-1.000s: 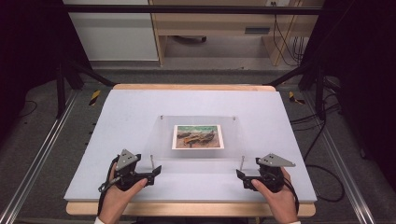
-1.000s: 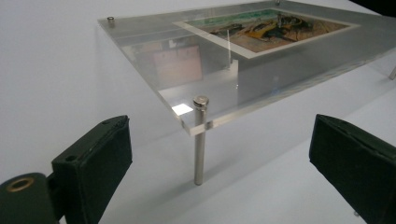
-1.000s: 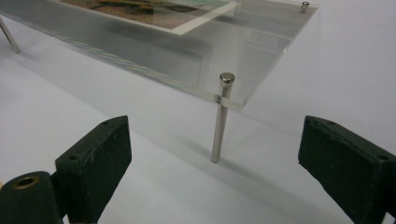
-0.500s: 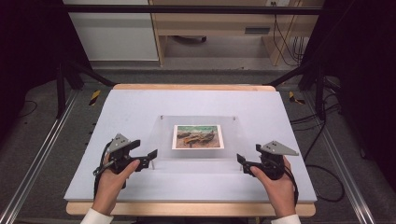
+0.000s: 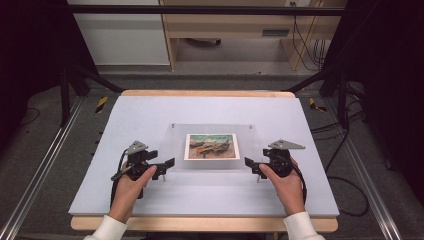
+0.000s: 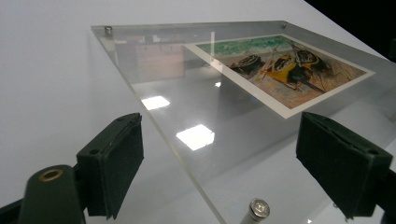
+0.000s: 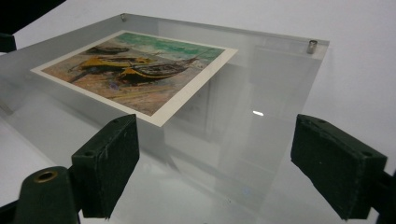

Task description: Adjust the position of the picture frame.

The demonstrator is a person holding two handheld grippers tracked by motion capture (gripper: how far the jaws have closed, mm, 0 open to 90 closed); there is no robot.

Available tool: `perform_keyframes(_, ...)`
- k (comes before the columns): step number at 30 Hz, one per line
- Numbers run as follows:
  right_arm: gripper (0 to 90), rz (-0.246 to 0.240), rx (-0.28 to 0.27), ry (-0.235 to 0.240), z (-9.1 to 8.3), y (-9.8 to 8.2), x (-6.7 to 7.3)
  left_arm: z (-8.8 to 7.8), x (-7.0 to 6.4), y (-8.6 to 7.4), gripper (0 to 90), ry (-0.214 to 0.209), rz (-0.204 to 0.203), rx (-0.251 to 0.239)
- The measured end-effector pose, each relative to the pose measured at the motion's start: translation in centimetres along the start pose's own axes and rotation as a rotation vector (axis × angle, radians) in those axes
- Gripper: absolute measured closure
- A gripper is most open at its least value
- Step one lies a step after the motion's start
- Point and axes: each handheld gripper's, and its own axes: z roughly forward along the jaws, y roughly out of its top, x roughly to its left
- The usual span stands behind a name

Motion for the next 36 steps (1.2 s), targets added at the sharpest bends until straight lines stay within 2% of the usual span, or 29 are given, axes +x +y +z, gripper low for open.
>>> perform_keyframes(3, 15.2, -0.005, 0.008, 0.006, 0.2, 0.0, 0.0, 0.3, -0.3, -0.2, 14.5, -0.025, -0.003, 0.016)
perform_keyframes(5, 15.4, -0.005, 0.012, 0.009, 0.3, -0.1, 0.0, 0.3, -0.4, -0.2, 14.6, -0.024, -0.008, 0.015)
perform_keyframes(12, 14.0, 0.003, 0.036, 0.006, 0.6, -0.3, 0.1, 0.4, -0.1, -0.4, 13.6, -0.054, -0.06, 0.021)
perform_keyframes(13, 13.6, 0.012, 0.035, 0.01, 0.7, -0.4, 0.0, 0.5, 0.0, -0.5, 13.4, -0.063, -0.084, 0.019)
perform_keyframes(14, 13.6, 0.012, 0.035, 0.01, 0.7, -0.4, 0.0, 0.5, 0.0, -0.5, 13.1, -0.063, -0.084, 0.019)
perform_keyframes(17, 13.3, 0.033, 0.038, 0.022, 0.7, -0.5, -0.3, 0.7, 0.3, -0.7, 12.4, -0.08, -0.121, 0.025)
perform_keyframes(19, 15.2, 0.061, 0.039, 0.031, 0.6, -0.6, -0.4, 0.8, 0.5, -0.8, 12.7, -0.107, -0.141, 0.031)
perform_keyframes(21, 15.3, 0.062, 0.039, 0.039, 0.5, -0.7, -0.6, 1.0, 0.6, -0.9, 12.7, -0.139, -0.162, 0.035)
perform_keyframes(25, 14.5, 0.095, 0.046, 0.059, 0.6, -0.7, -0.8, 1.2, 0.5, -0.9, 12.8, -0.151, -0.166, 0.033)
perform_keyframes(31, 13.9, 0.139, 0.049, 0.089, 0.7, -0.9, -1.2, 1.2, 0.7, -0.9, 14.0, -0.144, -0.161, 0.024)
perform_keyframes(36, 13.9, 0.146, 0.048, 0.093, 0.7, -1.0, -1.3, 1.3, 0.8, -0.9, 14.7, -0.149, -0.162, 0.024)
